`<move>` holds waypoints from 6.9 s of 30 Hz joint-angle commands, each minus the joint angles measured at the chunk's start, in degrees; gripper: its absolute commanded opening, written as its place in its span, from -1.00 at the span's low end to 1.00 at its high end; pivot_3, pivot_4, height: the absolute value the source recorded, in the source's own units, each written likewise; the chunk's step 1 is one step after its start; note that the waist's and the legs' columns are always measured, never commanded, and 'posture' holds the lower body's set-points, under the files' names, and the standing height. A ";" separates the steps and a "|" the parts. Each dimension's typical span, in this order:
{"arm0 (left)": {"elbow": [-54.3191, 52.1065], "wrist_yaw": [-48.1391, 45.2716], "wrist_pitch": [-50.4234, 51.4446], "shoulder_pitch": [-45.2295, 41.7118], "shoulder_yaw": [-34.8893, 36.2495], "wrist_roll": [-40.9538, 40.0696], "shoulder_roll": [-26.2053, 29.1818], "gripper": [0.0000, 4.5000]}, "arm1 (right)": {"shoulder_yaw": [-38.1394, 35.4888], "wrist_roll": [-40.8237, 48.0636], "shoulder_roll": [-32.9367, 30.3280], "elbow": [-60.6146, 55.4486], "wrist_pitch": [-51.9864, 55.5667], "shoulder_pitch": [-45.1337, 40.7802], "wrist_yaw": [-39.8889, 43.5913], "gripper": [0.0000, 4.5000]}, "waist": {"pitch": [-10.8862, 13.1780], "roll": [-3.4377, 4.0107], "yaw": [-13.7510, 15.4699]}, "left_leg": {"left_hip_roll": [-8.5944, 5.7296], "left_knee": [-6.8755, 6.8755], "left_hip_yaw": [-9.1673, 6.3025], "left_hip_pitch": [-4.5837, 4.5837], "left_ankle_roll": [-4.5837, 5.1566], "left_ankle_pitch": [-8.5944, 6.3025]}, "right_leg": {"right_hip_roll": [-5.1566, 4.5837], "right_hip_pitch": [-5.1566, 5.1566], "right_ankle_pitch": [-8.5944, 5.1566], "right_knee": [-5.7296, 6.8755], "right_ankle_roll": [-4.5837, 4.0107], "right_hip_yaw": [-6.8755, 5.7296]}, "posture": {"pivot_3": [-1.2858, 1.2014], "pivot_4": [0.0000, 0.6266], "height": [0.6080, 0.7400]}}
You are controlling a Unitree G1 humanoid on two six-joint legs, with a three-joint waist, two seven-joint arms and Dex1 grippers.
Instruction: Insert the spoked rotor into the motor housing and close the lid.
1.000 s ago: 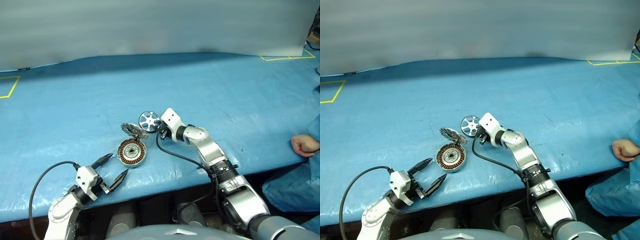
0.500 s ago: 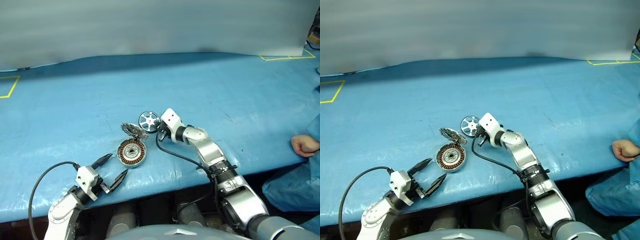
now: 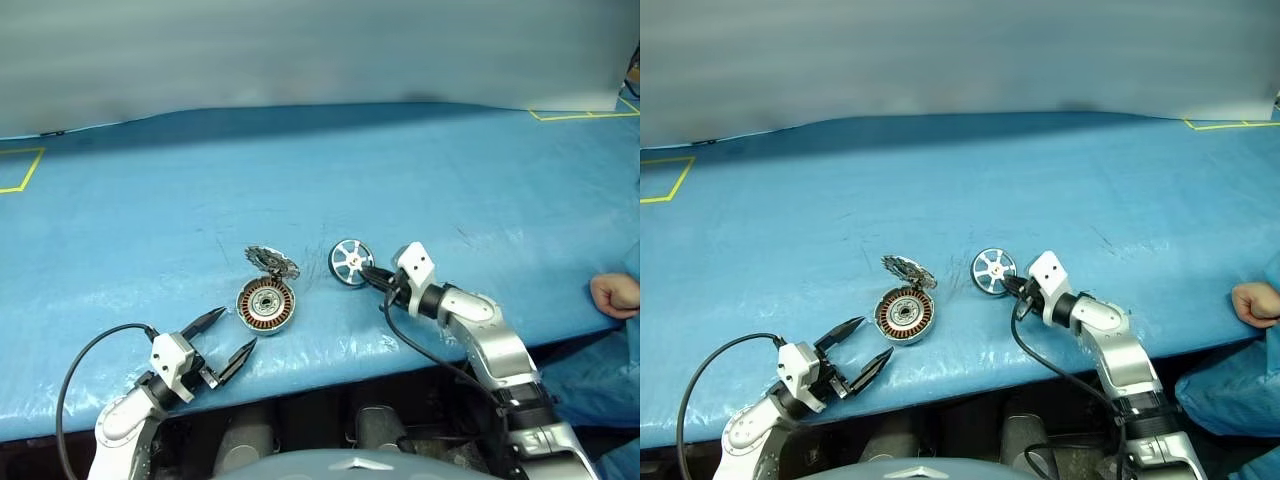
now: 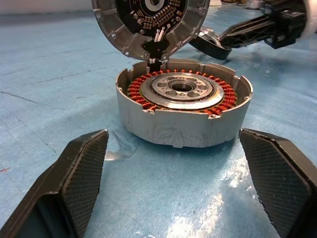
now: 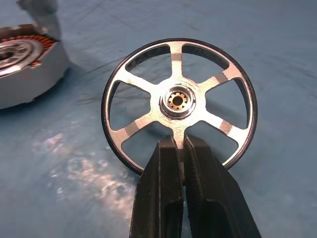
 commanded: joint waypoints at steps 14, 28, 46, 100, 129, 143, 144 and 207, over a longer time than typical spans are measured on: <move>-0.40 -1.11 2.28 -0.27 -0.66 0.15 0.19 1.00 | 9.82 10.61 -0.15 -13.90 5.61 -2.54 11.93 -0.99 | 0.29 -0.25 0.37 | -0.03 0.03 -0.19 -0.02 -0.08 -0.06 | -0.28 -0.02 -0.04 -0.09 0.05 -0.55 | 0.03 -0.52 1.00; -0.85 -1.14 1.07 -0.07 -0.22 -0.16 -0.79 1.00 | 13.95 4.38 8.51 -1.58 -0.76 -10.00 8.53 -0.99 | 0.29 -0.26 0.39 | -0.04 0.07 -0.25 -0.01 -0.07 -0.05 | -0.28 0.05 -0.04 -0.05 0.02 -0.67 | 0.03 -0.52 1.00; -4.92 1.61 3.33 1.37 -0.55 0.27 -0.81 1.00 | 16.64 0.27 11.29 1.81 -2.17 -13.06 7.85 -0.99 | 0.30 -0.26 0.26 | -0.03 0.06 -0.25 -0.02 -0.07 -0.05 | -0.25 0.05 -0.04 -0.05 0.00 -0.68 | 0.03 -0.52 1.00; -7.85 3.69 3.67 4.70 -0.90 0.48 -1.07 1.00 | 16.69 0.08 15.93 4.59 -1.24 -15.31 5.76 -0.36 | 0.28 -0.28 0.17 | 0.00 0.10 -0.23 0.02 -0.08 -0.04 | -0.21 0.08 -0.04 0.03 -0.01 -0.64 | 0.03 -0.52 1.00; -7.09 3.55 3.85 4.24 -0.91 0.33 -1.56 1.00 | 30.91 -25.90 7.46 4.99 -11.65 -19.62 2.06 -0.72 | -0.02 -0.34 0.14 | 0.02 0.11 -0.18 0.17 -0.11 -0.03 | -0.19 0.14 -0.05 0.08 -0.03 -0.61 | 0.03 -0.52 1.00; -6.69 3.29 4.02 3.87 -0.48 -0.76 -1.03 1.00 | 15.69 -0.06 7.30 -6.73 0.75 -12.01 8.93 -0.99 | 0.09 -0.41 0.34 | 0.02 0.12 -0.26 0.03 -0.11 -0.04 | -0.23 0.08 -0.05 0.03 -0.04 -0.69 | 0.03 -0.52 1.00; -6.11 2.91 3.63 3.76 -0.13 -1.10 -0.98 1.00 | 14.99 -0.04 6.00 -7.05 1.38 -11.16 8.63 -1.00 | 0.09 -0.42 0.42 | 0.00 0.12 -0.28 0.02 -0.11 -0.04 | -0.26 0.08 -0.05 0.02 -0.04 -0.72 | 0.03 -0.52 1.00; -7.38 -0.42 4.24 7.08 2.14 -3.27 -0.99 1.00 | 22.46 -8.44 14.24 10.62 -9.50 -15.68 5.00 -1.00 | -0.20 -0.17 -0.29 | 0.40 0.11 -0.09 0.31 -0.36 -0.16 | 0.06 0.16 -0.11 0.10 -0.26 -0.70 | 0.03 -0.52 1.00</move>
